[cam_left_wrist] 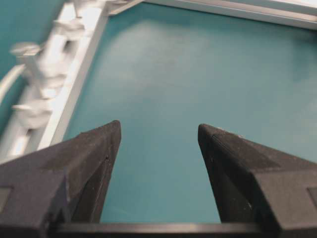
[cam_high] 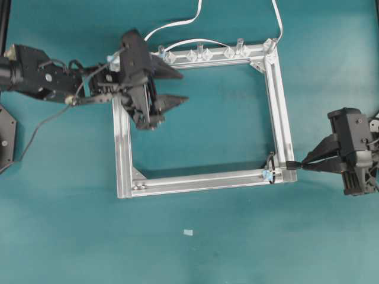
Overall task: Insert the wire through the string loop located on the right side.
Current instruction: 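Push the USB plug through the zip-tie loop with the right gripper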
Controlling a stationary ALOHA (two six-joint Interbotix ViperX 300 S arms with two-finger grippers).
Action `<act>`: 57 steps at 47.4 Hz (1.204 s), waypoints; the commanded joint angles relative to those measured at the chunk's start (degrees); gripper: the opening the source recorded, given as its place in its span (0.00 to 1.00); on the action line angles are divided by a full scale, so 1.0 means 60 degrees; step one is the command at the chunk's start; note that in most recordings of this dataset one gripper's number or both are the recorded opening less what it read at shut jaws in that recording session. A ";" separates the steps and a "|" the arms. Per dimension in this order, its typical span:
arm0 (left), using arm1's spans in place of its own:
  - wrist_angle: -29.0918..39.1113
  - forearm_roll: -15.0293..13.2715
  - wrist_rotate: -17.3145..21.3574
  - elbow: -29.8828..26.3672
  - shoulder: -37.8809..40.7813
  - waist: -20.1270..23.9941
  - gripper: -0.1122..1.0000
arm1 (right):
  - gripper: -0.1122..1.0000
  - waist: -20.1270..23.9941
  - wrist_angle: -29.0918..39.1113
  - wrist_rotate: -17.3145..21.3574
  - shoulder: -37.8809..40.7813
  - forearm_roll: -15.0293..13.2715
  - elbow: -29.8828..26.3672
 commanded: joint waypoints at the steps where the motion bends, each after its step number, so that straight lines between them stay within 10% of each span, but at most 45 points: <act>1: 0.0161 0.0029 -0.0088 -0.0190 -0.0293 -0.0439 0.70 | 0.21 0.0000 -0.0088 -0.0015 0.0000 -0.0029 -0.0205; 20: 0.1890 0.0029 -0.0088 -0.0747 -0.0293 -0.1758 0.70 | 0.21 0.0000 -0.0088 -0.0015 0.0015 -0.0029 -0.0322; 57: 0.1934 0.0029 -0.0088 -0.0791 -0.0278 -0.1802 0.70 | 0.21 0.0000 -0.0396 -0.0029 0.0293 -0.0029 -0.0410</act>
